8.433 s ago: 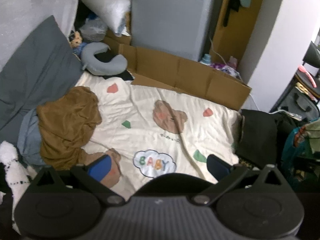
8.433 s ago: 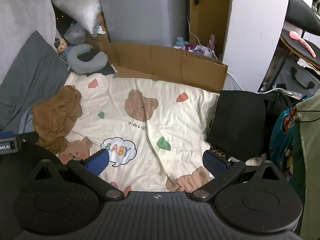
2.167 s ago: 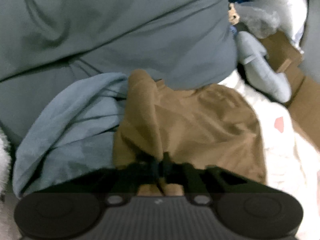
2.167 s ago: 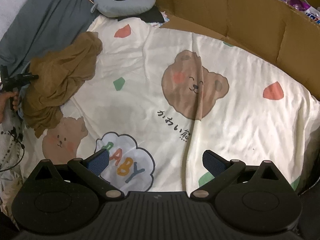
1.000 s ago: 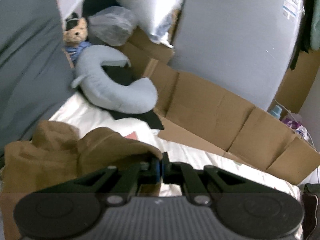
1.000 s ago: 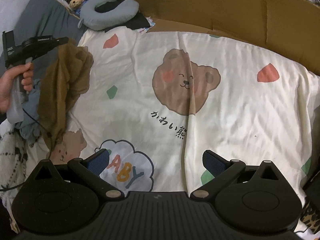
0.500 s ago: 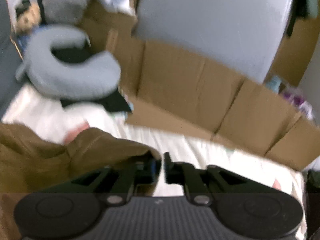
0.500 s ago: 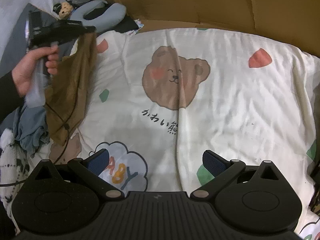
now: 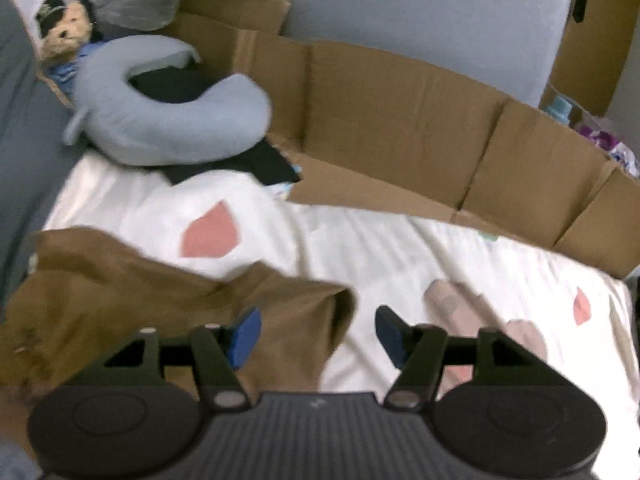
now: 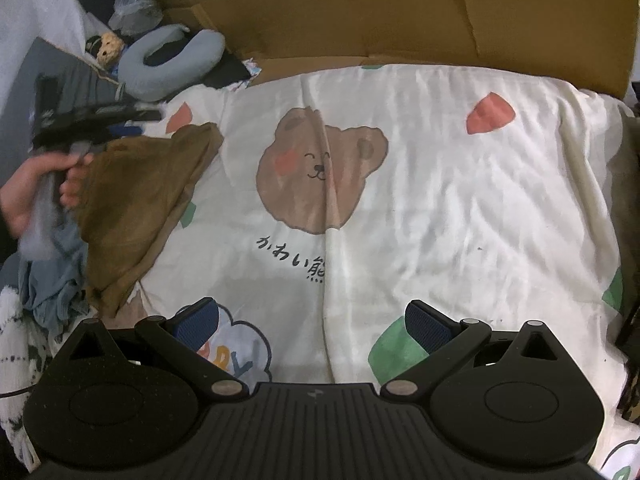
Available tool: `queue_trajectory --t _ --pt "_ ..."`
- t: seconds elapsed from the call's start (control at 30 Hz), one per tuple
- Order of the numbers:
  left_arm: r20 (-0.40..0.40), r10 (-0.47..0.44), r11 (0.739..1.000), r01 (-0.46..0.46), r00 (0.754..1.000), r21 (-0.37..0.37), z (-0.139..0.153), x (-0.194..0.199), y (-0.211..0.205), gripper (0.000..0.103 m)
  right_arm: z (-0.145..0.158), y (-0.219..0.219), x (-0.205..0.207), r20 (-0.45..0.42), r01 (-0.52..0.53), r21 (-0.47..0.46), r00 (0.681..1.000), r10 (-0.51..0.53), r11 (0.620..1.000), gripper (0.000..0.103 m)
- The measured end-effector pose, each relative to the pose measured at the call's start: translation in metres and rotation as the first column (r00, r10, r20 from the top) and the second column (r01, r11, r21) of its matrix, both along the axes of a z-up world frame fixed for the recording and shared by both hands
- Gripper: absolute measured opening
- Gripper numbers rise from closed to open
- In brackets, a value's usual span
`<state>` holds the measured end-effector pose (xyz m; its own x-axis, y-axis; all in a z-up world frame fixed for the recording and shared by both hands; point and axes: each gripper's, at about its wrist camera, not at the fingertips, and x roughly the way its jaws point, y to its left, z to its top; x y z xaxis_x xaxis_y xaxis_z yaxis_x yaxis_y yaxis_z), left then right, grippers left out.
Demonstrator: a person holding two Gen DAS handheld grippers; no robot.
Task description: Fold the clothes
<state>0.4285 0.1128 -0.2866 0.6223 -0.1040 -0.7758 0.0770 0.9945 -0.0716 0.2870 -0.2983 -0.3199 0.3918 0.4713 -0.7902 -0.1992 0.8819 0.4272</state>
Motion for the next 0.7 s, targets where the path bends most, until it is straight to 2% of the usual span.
queue_trajectory --t 0.3,0.4,0.47,0.57,0.6,0.63,0.7 --pt "-0.061 0.003 1.0 -0.001 0.998 0.031 -0.001 -0.057 0.027 0.066 0.0 0.0 0.0 0.042 0.007 0.007 0.999 -0.007 1.0 0.1" --pt "-0.085 0.008 0.999 -0.003 0.996 0.05 -0.011 -0.082 0.03 0.065 0.0 -0.001 0.0 0.051 0.008 0.014 0.999 -0.009 1.0 0.093" --pt "-0.086 0.012 0.998 -0.006 0.996 0.07 -0.014 -0.101 0.03 0.065 0.0 -0.002 0.0 0.052 0.012 0.015 0.999 -0.013 1.0 0.086" --pt "-0.08 0.021 0.996 -0.014 0.997 0.092 -0.018 -0.124 0.027 0.064 -0.002 -0.001 -0.001 0.052 0.007 0.022 0.999 -0.008 1.0 0.083" --pt "-0.069 0.028 0.995 -0.021 0.997 0.097 -0.018 -0.131 0.025 0.062 -0.002 0.0 -0.001 0.055 0.002 0.022 0.999 -0.003 1.0 0.082" --pt "-0.057 0.034 0.994 -0.028 0.998 0.103 -0.018 -0.138 0.024 0.055 -0.002 0.001 -0.002 0.056 -0.003 0.022 0.998 0.001 1.0 0.081" --pt "-0.029 0.031 0.991 -0.027 0.999 0.134 -0.019 -0.15 0.016 0.055 -0.002 0.003 -0.003 0.058 -0.009 0.019 0.998 0.008 1.0 0.08"
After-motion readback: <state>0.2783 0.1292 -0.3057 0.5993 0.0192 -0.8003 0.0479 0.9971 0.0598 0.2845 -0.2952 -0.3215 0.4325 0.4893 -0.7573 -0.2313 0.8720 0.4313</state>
